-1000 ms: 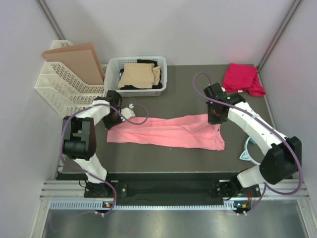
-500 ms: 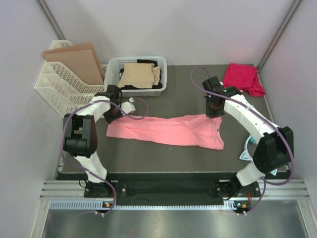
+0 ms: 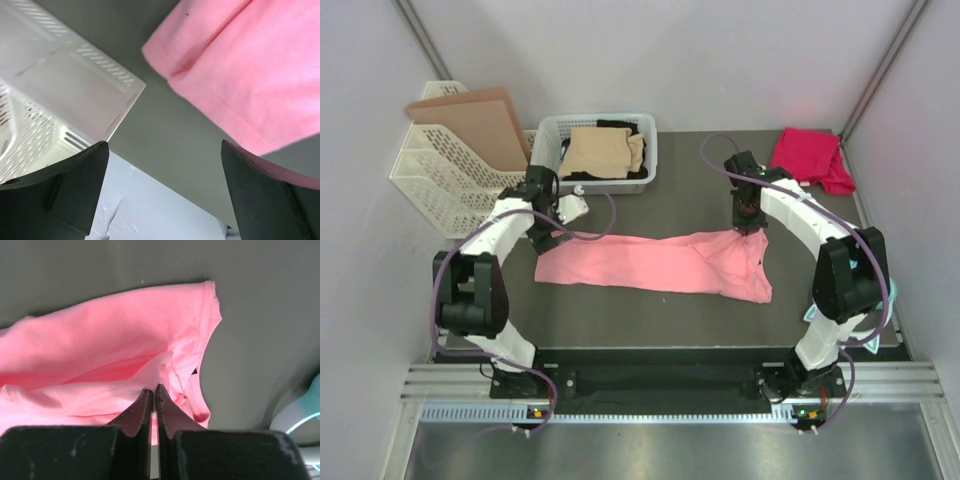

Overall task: Fold and stack the t-shirts
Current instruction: Fold the other side of the tshirt into a rectangle

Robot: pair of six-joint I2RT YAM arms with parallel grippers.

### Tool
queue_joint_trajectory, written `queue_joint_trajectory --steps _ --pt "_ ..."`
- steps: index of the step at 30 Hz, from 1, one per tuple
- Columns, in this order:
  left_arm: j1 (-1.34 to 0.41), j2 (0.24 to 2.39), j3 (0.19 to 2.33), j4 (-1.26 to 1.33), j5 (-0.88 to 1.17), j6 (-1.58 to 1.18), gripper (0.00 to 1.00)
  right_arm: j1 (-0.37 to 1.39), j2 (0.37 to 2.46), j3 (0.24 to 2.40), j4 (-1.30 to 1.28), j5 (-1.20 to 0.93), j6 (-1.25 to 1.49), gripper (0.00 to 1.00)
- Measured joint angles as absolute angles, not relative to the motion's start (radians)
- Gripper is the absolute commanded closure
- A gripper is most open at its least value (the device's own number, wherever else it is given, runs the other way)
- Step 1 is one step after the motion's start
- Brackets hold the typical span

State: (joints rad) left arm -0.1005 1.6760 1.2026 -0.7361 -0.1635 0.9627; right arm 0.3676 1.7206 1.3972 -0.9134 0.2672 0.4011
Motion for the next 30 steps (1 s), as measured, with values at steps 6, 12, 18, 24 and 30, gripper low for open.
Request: queue_joint_trajectory --steps 6,12,18,24,30 --pt "-0.119 1.504 1.185 -0.78 -0.066 0.916 0.01 0.332 1.768 1.416 -0.895 0.266 0.404 1.0" --pt "-0.175 1.461 1.031 -0.764 0.001 0.876 0.02 0.304 1.833 1.452 -0.893 0.267 0.404 0.64" --pt "-0.171 1.588 0.964 -0.723 0.002 0.841 0.03 0.303 1.927 1.543 -0.907 0.278 0.41 0.39" --pt "-0.146 1.63 0.964 -0.69 -0.031 0.842 0.03 0.303 1.897 1.592 -0.926 0.374 0.434 0.42" --pt "-0.093 1.63 0.971 -0.683 -0.054 0.871 0.03 0.315 1.608 1.388 -0.881 0.295 0.474 0.45"
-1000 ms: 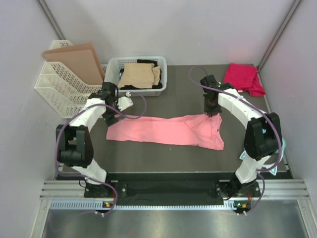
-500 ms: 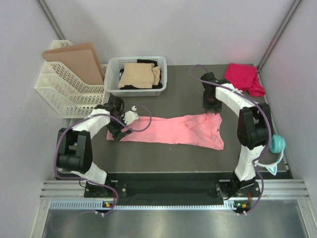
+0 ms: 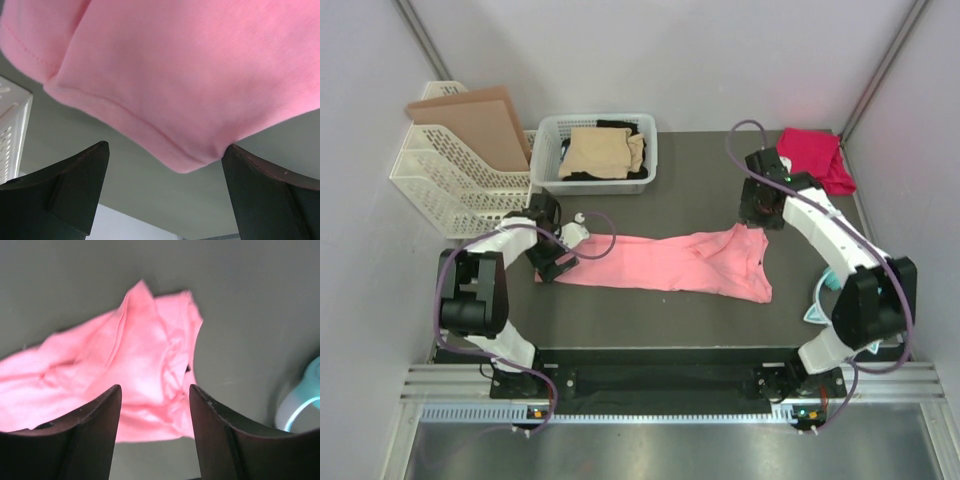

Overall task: Fold and stack the t-shirts
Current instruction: Fold the other side of the tshirt into a rectangle

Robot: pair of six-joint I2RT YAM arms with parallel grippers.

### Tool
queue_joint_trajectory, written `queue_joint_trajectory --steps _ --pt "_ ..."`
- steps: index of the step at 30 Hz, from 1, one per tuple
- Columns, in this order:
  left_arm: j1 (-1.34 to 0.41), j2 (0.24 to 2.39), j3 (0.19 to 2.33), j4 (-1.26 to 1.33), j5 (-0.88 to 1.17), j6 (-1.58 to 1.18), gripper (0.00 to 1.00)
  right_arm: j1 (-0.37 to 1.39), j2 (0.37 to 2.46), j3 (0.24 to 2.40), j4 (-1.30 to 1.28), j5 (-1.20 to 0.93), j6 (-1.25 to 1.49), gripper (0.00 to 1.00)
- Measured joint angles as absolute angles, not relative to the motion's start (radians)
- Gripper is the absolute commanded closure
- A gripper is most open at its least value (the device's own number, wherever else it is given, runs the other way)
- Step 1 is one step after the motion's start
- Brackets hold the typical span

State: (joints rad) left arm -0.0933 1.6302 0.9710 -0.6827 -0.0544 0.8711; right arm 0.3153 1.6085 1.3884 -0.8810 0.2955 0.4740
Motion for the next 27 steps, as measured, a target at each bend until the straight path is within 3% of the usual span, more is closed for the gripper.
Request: queue_joint_trajectory --steps 4,10,17,27 --pt "-0.074 1.63 0.983 -0.685 -0.071 0.891 0.03 0.352 1.48 1.215 -0.824 0.202 0.508 0.47" --pt "-0.068 1.63 1.089 -0.753 -0.061 0.893 0.02 0.422 1.516 1.0 -0.762 0.081 0.551 0.52" --pt "-0.075 1.629 1.286 -0.812 0.015 0.853 0.02 0.432 1.583 0.981 -0.694 0.039 0.578 0.53" --pt "-0.088 1.645 1.209 -0.813 0.06 0.796 0.02 0.432 1.639 0.978 -0.68 0.063 0.596 0.57"
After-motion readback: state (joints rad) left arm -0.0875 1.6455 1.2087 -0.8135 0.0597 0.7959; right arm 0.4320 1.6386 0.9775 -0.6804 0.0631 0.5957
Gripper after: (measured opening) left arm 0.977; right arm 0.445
